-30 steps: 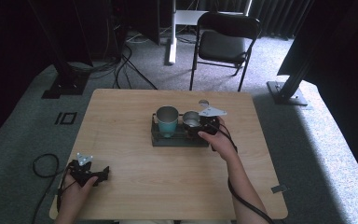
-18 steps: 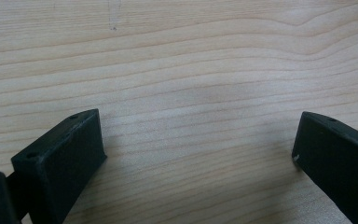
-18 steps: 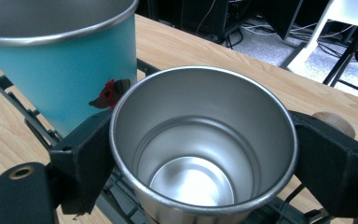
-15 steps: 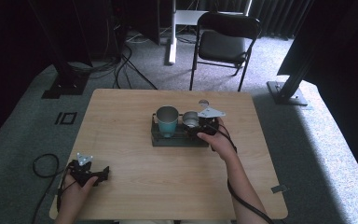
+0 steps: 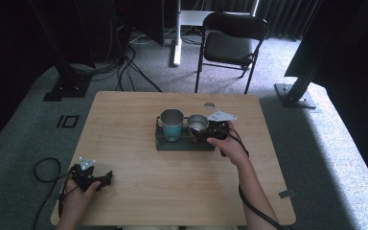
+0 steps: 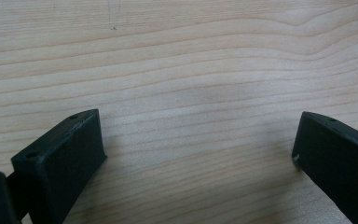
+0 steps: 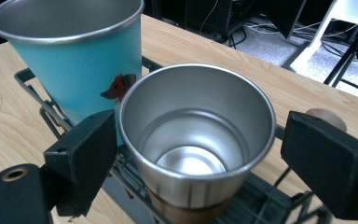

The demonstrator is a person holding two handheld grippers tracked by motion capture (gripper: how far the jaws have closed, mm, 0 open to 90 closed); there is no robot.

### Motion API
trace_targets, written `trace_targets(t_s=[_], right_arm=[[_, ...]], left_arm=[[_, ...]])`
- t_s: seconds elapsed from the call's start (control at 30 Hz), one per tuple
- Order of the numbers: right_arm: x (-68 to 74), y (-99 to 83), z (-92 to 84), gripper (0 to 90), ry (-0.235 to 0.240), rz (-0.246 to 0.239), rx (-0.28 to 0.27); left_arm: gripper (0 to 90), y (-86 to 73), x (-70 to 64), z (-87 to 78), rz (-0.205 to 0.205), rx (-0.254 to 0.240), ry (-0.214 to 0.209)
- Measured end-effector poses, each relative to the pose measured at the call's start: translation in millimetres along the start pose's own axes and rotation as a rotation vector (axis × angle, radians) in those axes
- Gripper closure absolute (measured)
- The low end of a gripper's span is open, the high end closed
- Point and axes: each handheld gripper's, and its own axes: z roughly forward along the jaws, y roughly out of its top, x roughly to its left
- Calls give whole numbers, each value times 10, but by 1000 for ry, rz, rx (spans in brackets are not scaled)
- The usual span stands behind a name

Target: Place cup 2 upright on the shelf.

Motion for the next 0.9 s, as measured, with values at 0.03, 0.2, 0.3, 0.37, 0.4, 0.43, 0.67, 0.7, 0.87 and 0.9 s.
trace_targets(t_s=[0.03,0.2,0.3,0.37,0.4,0.43,0.67,0.7,0.87,0.9], right_arm=[[0,0,0,105,0,0,0],[-43,-49,-98,106,0,2,-7],[-60,-61,-132,106,-2,5,-10],[-83,-81,-184,106,-8,7,-13],[-90,-90,-199,106,-10,6,-13],[-95,-99,-210,106,-13,5,-11],[-142,-184,-300,106,-23,14,-9],[-148,-196,-309,106,-24,15,-10],[-183,-292,-383,106,-24,10,-9],[-188,-308,-393,106,-23,13,-8]], left_arm=[[26,0,0,0,0,0,0],[26,0,0,0,0,0,0],[26,0,0,0,0,0,0],[26,0,0,0,0,0,0],[26,0,0,0,0,0,0],[26,0,0,0,1,0,0],[26,0,0,0,1,0,0],[26,0,1,0,1,0,0],[26,0,0,0,0,0,0],[26,0,0,0,0,0,0]])
